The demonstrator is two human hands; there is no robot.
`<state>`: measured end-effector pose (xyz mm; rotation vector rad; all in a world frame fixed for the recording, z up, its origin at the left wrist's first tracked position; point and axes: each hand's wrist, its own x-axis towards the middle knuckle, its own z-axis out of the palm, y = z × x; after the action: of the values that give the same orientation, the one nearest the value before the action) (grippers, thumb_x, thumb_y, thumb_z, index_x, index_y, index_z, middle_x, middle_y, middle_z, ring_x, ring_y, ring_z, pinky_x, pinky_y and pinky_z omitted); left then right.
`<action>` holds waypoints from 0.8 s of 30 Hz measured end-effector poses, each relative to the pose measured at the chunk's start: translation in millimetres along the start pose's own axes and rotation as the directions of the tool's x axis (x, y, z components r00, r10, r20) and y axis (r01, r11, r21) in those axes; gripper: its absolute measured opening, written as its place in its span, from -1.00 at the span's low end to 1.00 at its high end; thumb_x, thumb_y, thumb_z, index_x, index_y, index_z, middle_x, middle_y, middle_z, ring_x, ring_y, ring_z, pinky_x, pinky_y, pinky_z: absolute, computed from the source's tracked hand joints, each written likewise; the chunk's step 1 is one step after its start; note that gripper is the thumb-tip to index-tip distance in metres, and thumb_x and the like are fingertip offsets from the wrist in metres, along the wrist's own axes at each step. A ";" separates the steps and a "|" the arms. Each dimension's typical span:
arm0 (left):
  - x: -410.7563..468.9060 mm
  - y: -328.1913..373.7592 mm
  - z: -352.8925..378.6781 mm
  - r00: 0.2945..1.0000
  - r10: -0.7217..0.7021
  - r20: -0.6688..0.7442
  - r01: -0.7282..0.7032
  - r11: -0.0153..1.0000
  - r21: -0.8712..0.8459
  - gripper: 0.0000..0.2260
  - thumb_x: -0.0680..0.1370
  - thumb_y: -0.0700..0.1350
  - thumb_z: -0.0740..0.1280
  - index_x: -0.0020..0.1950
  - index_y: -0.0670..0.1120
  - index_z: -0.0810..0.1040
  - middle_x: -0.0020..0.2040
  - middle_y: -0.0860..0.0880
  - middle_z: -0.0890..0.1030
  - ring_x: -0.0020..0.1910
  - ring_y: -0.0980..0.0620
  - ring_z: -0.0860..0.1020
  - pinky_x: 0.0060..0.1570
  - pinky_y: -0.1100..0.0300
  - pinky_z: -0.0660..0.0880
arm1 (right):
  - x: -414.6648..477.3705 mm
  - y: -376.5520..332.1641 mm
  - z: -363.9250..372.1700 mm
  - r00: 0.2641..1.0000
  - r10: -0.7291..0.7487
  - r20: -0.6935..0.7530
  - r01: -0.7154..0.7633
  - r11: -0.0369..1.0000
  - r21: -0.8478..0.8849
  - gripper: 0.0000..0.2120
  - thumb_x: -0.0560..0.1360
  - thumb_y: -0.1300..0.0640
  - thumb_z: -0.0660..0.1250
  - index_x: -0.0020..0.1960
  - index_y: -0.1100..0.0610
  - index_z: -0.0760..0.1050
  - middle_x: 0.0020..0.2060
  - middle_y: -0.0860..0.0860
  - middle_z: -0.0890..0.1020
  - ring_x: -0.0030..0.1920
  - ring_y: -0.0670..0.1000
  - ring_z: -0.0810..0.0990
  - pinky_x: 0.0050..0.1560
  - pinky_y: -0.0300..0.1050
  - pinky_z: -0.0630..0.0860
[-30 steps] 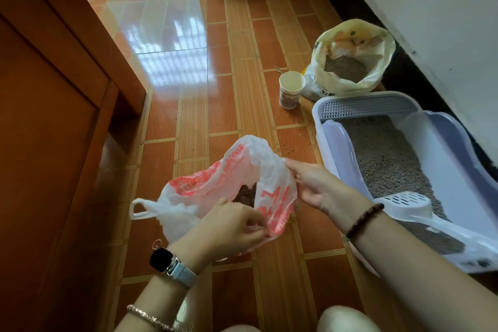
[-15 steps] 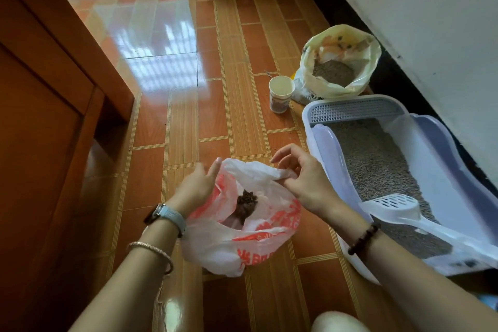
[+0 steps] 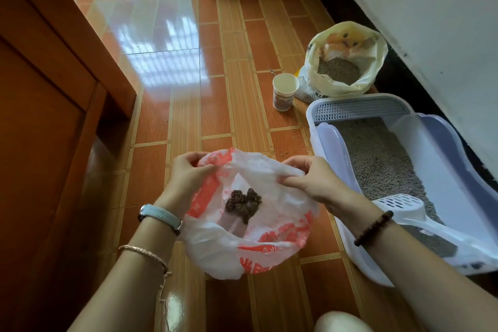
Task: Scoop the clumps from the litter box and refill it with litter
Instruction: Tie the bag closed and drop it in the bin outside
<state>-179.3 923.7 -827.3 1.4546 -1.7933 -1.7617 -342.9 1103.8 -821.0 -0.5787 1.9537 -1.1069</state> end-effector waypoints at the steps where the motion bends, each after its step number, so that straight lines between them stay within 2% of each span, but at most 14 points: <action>1: 0.6 0.0 0.3 0.995 0.063 -0.083 -0.061 0.998 0.024 -0.93 0.51 -0.28 0.39 -0.08 -0.12 0.60 -0.16 -0.12 0.64 -0.25 -0.02 0.63 -0.31 0.19 0.59 | 0.2 -0.2 2.0 0.998 -0.041 -0.050 0.041 0.999 0.008 -0.86 0.42 0.32 0.46 -0.09 0.12 0.66 -0.15 0.07 0.68 -0.14 -0.06 0.62 -0.06 -0.17 0.59; 3: 2.6 -2.6 -0.5 0.949 0.206 -0.239 -0.182 0.976 0.117 -0.82 0.52 -0.33 0.31 -0.19 -0.08 0.57 -0.22 -0.05 0.61 -0.21 -0.02 0.60 -0.24 0.15 0.58 | -0.3 -1.9 5.7 0.985 -0.062 -0.164 0.070 0.997 0.044 -0.77 0.41 0.45 0.36 -0.19 0.16 0.65 -0.25 0.06 0.66 -0.22 -0.09 0.58 -0.23 -0.29 0.54; 4: 2.5 -2.9 -1.3 0.916 0.280 -0.286 -0.239 0.956 0.171 -0.80 0.51 -0.32 0.29 -0.21 -0.05 0.55 -0.23 -0.01 0.59 -0.20 0.00 0.59 -0.22 0.14 0.57 | -0.5 -2.5 6.1 0.974 -0.059 -0.218 0.075 0.995 0.065 -0.76 0.40 0.48 0.33 -0.23 0.18 0.64 -0.27 0.09 0.65 -0.25 -0.07 0.57 -0.28 -0.27 0.52; 6: -1.2 -0.3 -3.7 0.880 0.374 -0.294 -0.309 0.919 0.246 -0.83 0.49 -0.28 0.33 -0.15 0.00 0.54 -0.19 0.03 0.59 -0.17 0.02 0.58 -0.20 0.13 0.57 | -1.4 -4.9 5.0 0.956 -0.075 -0.284 0.101 0.992 0.079 -0.78 0.39 0.46 0.35 -0.26 0.18 0.61 -0.31 0.12 0.62 -0.27 -0.03 0.53 -0.30 -0.22 0.48; 7: -4.5 2.8 -5.5 0.898 0.366 -0.246 -0.308 0.919 0.244 -0.85 0.48 -0.23 0.39 -0.07 0.02 0.54 -0.16 0.03 0.59 -0.15 0.04 0.59 -0.19 0.12 0.59 | -1.5 -5.2 3.5 0.954 -0.097 -0.283 0.120 0.991 0.066 -0.82 0.39 0.42 0.39 -0.23 0.16 0.61 -0.31 0.09 0.60 -0.26 -0.03 0.51 -0.28 -0.22 0.47; 9: -11.3 13.1 -11.3 0.970 0.237 -0.044 -0.224 0.954 0.202 -0.77 0.45 -0.07 0.48 0.06 0.05 0.54 -0.08 0.04 0.61 -0.12 0.06 0.61 -0.19 0.13 0.58 | -1.9 -5.0 -1.5 0.970 -0.125 -0.207 0.128 0.992 0.001 -0.84 0.38 0.27 0.51 -0.09 0.10 0.60 -0.23 0.00 0.60 -0.18 -0.05 0.54 -0.16 -0.21 0.50; 10: -14.3 20.0 -15.4 0.987 0.140 0.079 -0.153 0.969 0.195 -0.72 0.44 0.04 0.48 0.10 0.08 0.53 -0.06 0.04 0.62 -0.10 0.04 0.62 -0.18 0.13 0.57 | -2.3 -6.4 -4.5 0.984 -0.107 -0.142 0.100 0.994 -0.052 -0.75 0.36 0.14 0.55 0.00 0.07 0.60 -0.14 -0.03 0.62 -0.11 -0.07 0.57 -0.08 -0.19 0.51; 12: -19.1 32.2 -22.9 0.968 -0.029 0.250 -0.025 0.978 0.207 -0.66 0.42 0.24 0.37 0.09 0.09 0.54 -0.09 0.00 0.67 -0.14 -0.04 0.67 -0.19 0.09 0.59 | 1.3 -6.1 -9.0 1.000 0.014 -0.004 -0.015 0.989 -0.150 -0.49 0.30 -0.22 0.53 0.11 0.06 0.57 -0.02 -0.09 0.63 -0.02 -0.11 0.59 -0.02 -0.19 0.51; 14: -21.7 40.0 -25.2 0.967 -0.102 0.232 0.063 0.983 0.171 -0.62 0.47 0.30 0.27 0.01 0.03 0.59 -0.19 -0.08 0.71 -0.23 -0.11 0.69 -0.25 0.07 0.62 | 5.9 -6.9 -10.5 0.980 0.178 0.092 -0.164 0.975 -0.147 -0.24 0.23 -0.47 0.39 0.05 0.18 0.55 -0.07 -0.06 0.61 -0.12 -0.06 0.58 -0.15 -0.17 0.50; 15: -21.5 41.6 -24.9 0.980 -0.098 0.176 0.069 0.984 0.162 -0.64 0.50 0.28 0.25 -0.03 0.01 0.61 -0.21 -0.10 0.70 -0.25 -0.12 0.69 -0.25 0.05 0.63 | 9.5 -6.1 -10.9 0.955 0.270 0.118 -0.262 0.962 -0.081 -0.22 0.25 -0.51 0.34 0.03 0.20 0.54 -0.09 -0.02 0.63 -0.15 0.00 0.62 -0.16 -0.14 0.52; 17: -19.8 41.3 -23.0 0.995 -0.013 0.095 -0.007 0.978 0.207 -0.74 0.53 0.18 0.30 -0.09 0.02 0.62 -0.19 -0.08 0.69 -0.23 -0.11 0.67 -0.19 0.04 0.64 | 14.3 -4.1 -11.5 0.899 0.408 0.158 -0.420 0.906 0.052 -0.20 0.36 -0.45 0.27 0.20 0.26 0.50 -0.03 0.10 0.70 -0.12 0.10 0.71 -0.11 -0.04 0.62; 19: -20.5 41.0 -22.3 0.990 0.095 0.104 -0.116 0.971 0.211 -0.85 0.51 0.07 0.39 -0.05 0.02 0.65 -0.17 -0.02 0.68 -0.20 -0.05 0.66 -0.19 0.10 0.62 | 15.8 0.1 -14.3 0.864 0.460 0.203 -0.485 0.870 0.091 -0.23 0.42 -0.35 0.32 0.30 0.29 0.43 -0.02 0.17 0.70 -0.05 0.15 0.71 -0.01 0.06 0.64; 22: -19.8 40.4 -24.1 0.976 0.193 0.100 -0.204 0.972 0.114 -0.90 0.47 -0.06 0.47 -0.03 0.03 0.68 -0.17 0.06 0.70 -0.19 0.04 0.68 -0.24 0.23 0.60 | 7.7 -5.4 -18.5 0.869 0.416 0.269 -0.468 0.867 0.171 -0.45 0.42 -0.06 0.48 0.18 0.36 0.52 0.00 0.21 0.69 -0.01 0.13 0.70 0.02 0.00 0.63; 24: -18.6 40.5 -25.0 0.960 0.274 0.048 -0.278 0.954 0.112 -0.84 0.46 -0.16 0.47 -0.02 0.07 0.68 -0.15 0.09 0.70 -0.17 0.10 0.67 -0.19 0.26 0.60 | 2.8 -10.1 -21.6 0.898 0.334 0.286 -0.412 0.866 0.283 -0.64 0.41 0.13 0.48 0.10 0.34 0.59 0.01 0.23 0.68 -0.06 0.09 0.68 -0.03 -0.06 0.64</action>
<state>-170.8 913.2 -778.0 1.1512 -2.0343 -1.5703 -362.2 1107.3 -807.0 -0.1183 1.5434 -1.0396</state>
